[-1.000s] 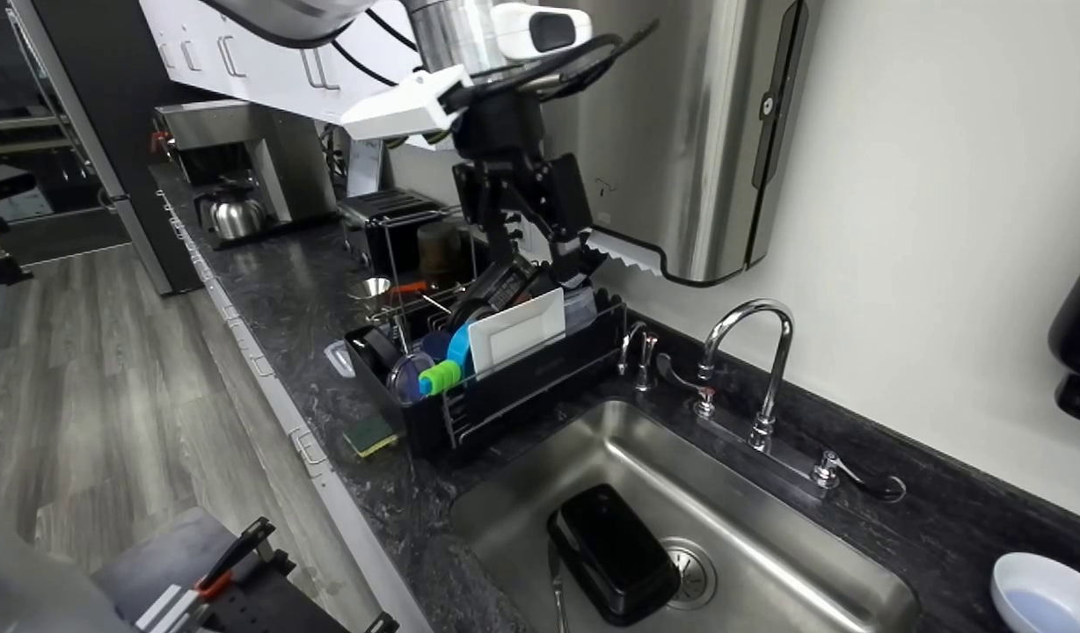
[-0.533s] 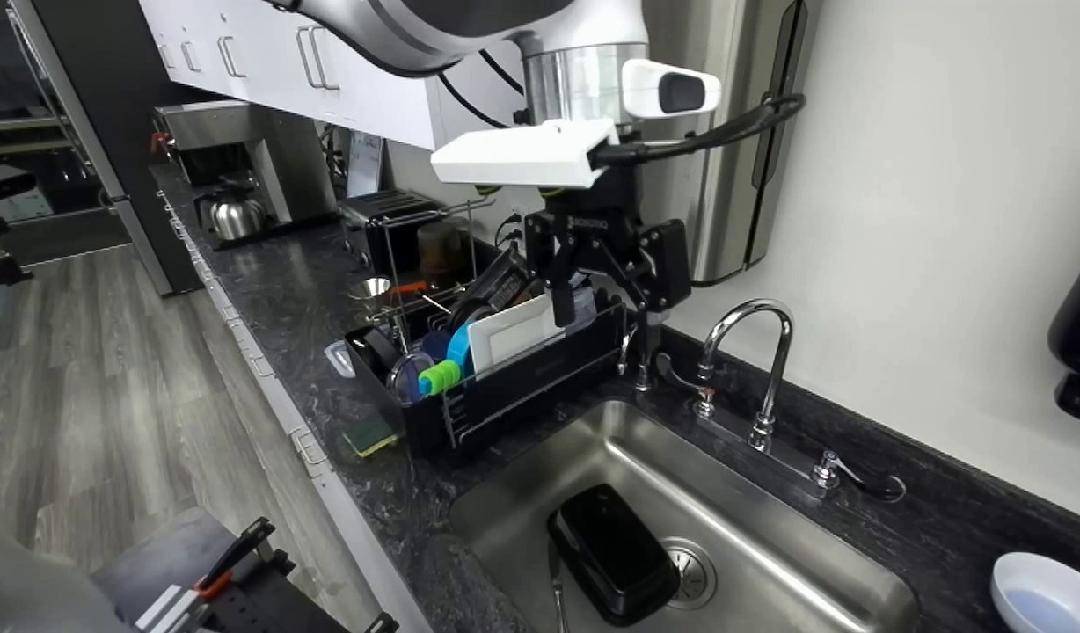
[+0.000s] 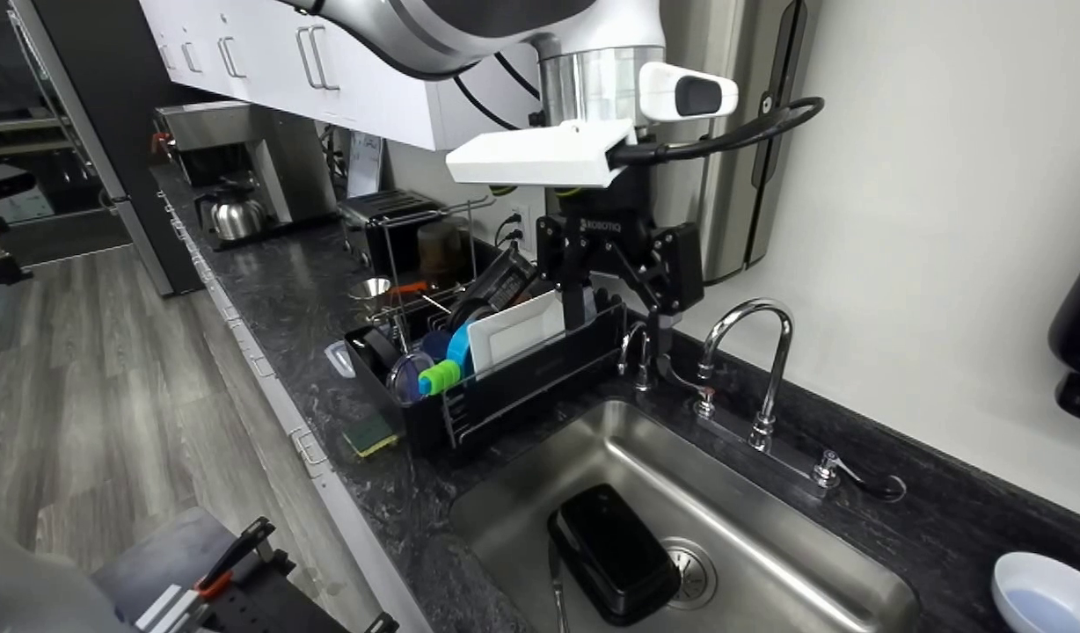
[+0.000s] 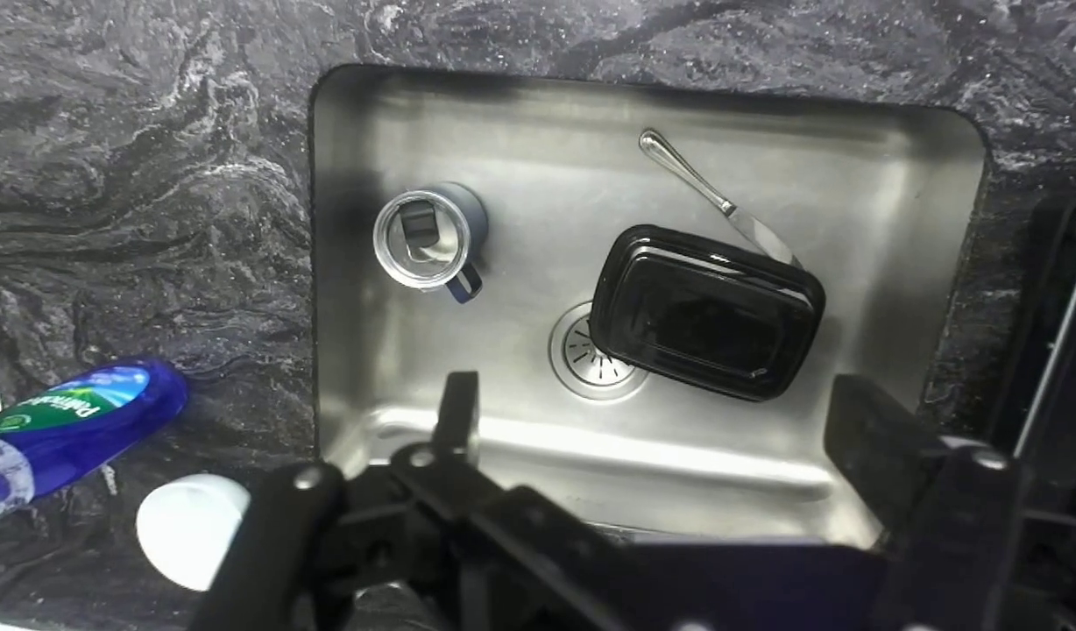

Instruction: Put the blue object on the dish rack

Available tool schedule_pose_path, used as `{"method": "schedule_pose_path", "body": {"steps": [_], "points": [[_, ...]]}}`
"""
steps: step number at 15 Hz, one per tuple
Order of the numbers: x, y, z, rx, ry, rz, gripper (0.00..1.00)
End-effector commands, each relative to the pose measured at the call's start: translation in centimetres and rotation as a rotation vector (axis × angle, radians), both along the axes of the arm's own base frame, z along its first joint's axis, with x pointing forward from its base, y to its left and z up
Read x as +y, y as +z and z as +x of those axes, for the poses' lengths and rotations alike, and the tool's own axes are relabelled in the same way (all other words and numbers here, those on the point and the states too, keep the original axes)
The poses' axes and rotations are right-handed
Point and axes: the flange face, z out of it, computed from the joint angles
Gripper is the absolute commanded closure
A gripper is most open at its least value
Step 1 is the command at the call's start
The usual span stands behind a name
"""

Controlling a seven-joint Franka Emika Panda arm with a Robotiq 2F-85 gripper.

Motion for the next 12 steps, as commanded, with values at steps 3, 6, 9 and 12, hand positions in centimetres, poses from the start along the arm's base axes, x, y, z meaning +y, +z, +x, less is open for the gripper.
{"method": "schedule_pose_path", "body": {"steps": [3,6,9,12], "points": [[-1.5,-2.1,1.2,0.042,0.063,0.018,0.00],[-4.5,-5.6,2.2,0.132,0.131,0.037,0.00],[-8.2,-8.8,3.2,0.216,0.170,0.057,0.00],[-12.0,-11.4,3.9,0.272,0.178,0.070,0.00]]}}
